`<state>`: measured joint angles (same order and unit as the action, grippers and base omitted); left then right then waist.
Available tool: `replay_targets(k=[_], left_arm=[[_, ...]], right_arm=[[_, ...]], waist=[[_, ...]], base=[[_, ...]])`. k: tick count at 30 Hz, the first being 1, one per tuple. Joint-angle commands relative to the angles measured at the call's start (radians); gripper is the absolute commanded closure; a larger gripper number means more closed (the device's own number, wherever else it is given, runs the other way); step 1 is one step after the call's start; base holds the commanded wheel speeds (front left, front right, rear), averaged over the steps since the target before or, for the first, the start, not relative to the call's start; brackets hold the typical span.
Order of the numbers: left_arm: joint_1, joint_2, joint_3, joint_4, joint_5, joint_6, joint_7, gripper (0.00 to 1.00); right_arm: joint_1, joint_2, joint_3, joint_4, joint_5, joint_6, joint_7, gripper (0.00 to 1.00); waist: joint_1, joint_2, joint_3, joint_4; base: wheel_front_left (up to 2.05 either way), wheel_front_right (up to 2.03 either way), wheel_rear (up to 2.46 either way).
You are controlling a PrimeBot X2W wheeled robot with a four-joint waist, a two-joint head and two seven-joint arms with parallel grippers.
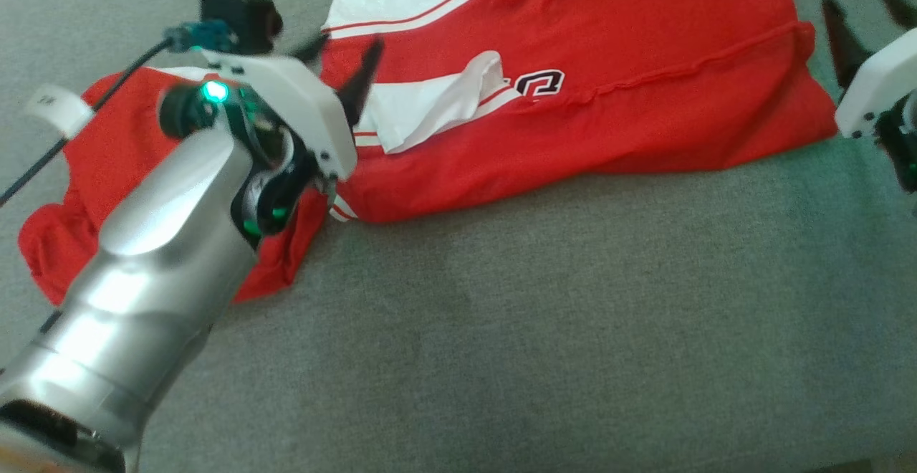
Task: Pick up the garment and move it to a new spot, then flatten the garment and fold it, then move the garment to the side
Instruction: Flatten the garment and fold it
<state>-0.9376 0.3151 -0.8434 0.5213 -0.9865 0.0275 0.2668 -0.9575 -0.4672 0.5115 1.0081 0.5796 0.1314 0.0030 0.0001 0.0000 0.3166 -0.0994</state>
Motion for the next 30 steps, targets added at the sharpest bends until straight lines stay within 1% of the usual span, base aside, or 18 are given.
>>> replay_targets(k=[1, 4, 7, 9, 11, 15, 18, 19, 21, 24, 27, 30], left_arm=[[-0.066, 0.013, 0.052, -0.015, 0.029, 0.007, -0.07, 0.0], [-0.07, -0.006, 0.061, -0.009, 0.083, 0.011, -0.217, 0.0], [-0.049, -0.013, 0.063, -0.017, 0.145, 0.039, -0.363, 0.0], [-0.015, -0.017, 0.063, -0.03, 0.178, 0.068, -0.449, 0.0], [0.027, -0.017, 0.06, -0.055, 0.219, 0.106, -0.497, 0.0], [0.147, -0.039, 0.089, -0.142, 0.299, 0.201, -0.527, 0.0], [0.258, -0.062, 0.113, -0.229, 0.396, 0.252, -0.528, 0.0], [0.258, -0.062, 0.113, -0.229, 0.396, 0.252, -0.528, 0.0], [0.339, -0.082, 0.122, -0.246, 0.432, 0.268, -0.528, 0.0], [0.437, -0.106, 0.133, -0.232, 0.452, 0.267, -0.528, 0.0], [0.493, -0.125, 0.136, -0.184, 0.452, 0.255, -0.528, 0.0], [0.498, -0.136, 0.141, -0.133, 0.448, 0.24, -0.528, 0.0]], right_arm=[[-0.011, 0.001, -0.011, -0.001, -0.007, -0.001, -0.054, 0.0], [-0.003, 0.006, -0.033, 0.014, -0.022, -0.001, -0.173, 0.0], [0.024, 0.017, -0.074, -0.016, -0.03, -0.001, -0.25, 0.0], [0.061, 0.018, -0.112, -0.072, -0.05, -0.001, -0.262, 0.0], [0.118, 0.02, -0.188, -0.184, -0.084, -0.001, -0.264, 0.0], [0.314, 0.054, -0.342, -0.392, -0.194, -0.001, -0.264, 0.0], [0.46, 0.102, -0.425, -0.501, -0.274, -0.001, -0.264, 0.0], [0.46, 0.102, -0.425, -0.501, -0.274, -0.001, -0.264, 0.0], [0.542, 0.145, -0.477, -0.55, -0.307, -0.001, -0.265, 0.0], [0.64, 0.202, -0.525, -0.604, -0.349, -0.001, -0.265, 0.0], [0.702, 0.248, -0.561, -0.646, -0.373, -0.001, -0.265, 0.0], [0.729, 0.272, -0.576, -0.665, -0.392, -0.001, -0.265, 0.0]], waist=[[-0.0001, 0.0, -0.009, 0.007], [-0.0001, 0.0, -0.029, 0.018], [-0.0001, 0.0, -0.055, 0.025], [-0.0001, 0.0, -0.072, 0.027], [-0.0001, 0.0, -0.086, 0.026], [-0.0001, 0.0, -0.113, 0.031], [-0.0001, 0.0, -0.127, 0.036], [-0.0001, 0.0, -0.127, 0.036], [-0.0001, 0.0, -0.139, 0.038], [-0.0001, 0.0, -0.156, 0.041], [-0.0001, 0.0, -0.166, 0.043], [-0.0001, 0.0, -0.175, 0.042]], base=[[0.0, 0.0, 0.0], [0.0, 0.0, 0.0], [0.0, 0.0, 0.0], [0.0, 0.0, 0.0], [0.0, 0.0, 0.0], [0.0, 0.0, 0.0], [0.0, 0.0, 0.0], [0.0, 0.0, 0.0], [0.0, 0.0, 0.0], [0.0, 0.0, 0.0], [0.0, 0.0, 0.0], [0.0, 0.0, 0.0]])
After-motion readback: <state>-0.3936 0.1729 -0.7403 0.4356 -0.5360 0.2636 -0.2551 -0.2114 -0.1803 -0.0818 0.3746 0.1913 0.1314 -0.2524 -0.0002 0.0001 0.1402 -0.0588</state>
